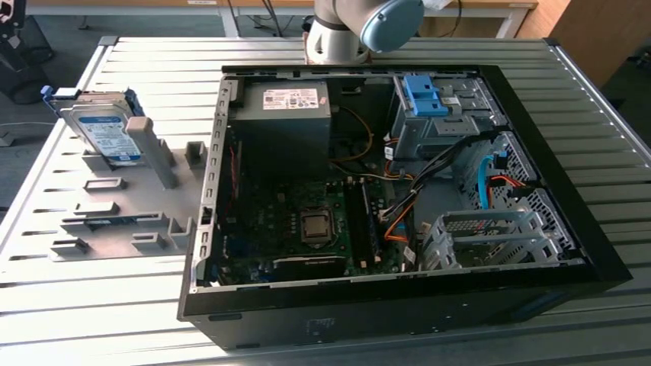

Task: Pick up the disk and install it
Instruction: 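Pick up the disk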

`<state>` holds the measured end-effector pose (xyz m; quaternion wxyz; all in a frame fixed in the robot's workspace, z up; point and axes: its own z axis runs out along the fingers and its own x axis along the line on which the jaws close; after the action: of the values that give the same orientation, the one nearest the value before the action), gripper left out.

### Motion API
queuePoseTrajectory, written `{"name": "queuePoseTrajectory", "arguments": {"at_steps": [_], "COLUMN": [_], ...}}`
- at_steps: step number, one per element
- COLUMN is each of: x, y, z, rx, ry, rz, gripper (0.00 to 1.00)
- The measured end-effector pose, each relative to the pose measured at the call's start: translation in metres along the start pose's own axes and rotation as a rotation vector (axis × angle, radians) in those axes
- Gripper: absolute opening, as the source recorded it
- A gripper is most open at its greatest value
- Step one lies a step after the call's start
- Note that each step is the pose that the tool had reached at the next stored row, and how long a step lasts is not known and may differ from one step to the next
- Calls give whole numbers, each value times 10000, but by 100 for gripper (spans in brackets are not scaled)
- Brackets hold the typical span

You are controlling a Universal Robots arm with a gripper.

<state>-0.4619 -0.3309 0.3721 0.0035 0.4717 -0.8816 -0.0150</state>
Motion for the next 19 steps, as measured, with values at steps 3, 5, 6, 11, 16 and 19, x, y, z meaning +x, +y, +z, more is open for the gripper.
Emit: {"name": "queuePoseTrajectory", "arguments": {"at_steps": [3,5,6,11,16,19], "x": [0,0,0,0,-1,0], "y": [0,0,0,0,0,0], "z": [0,1,1,3,5,5], "rx": [-6,-8,-9,-14,-20,-22], "ry": [18,28,33,53,72,83], "rz": [-551,-880,-1031,-1715,-2346,-2708], "gripper": [11,11,11,11,11,11]}}
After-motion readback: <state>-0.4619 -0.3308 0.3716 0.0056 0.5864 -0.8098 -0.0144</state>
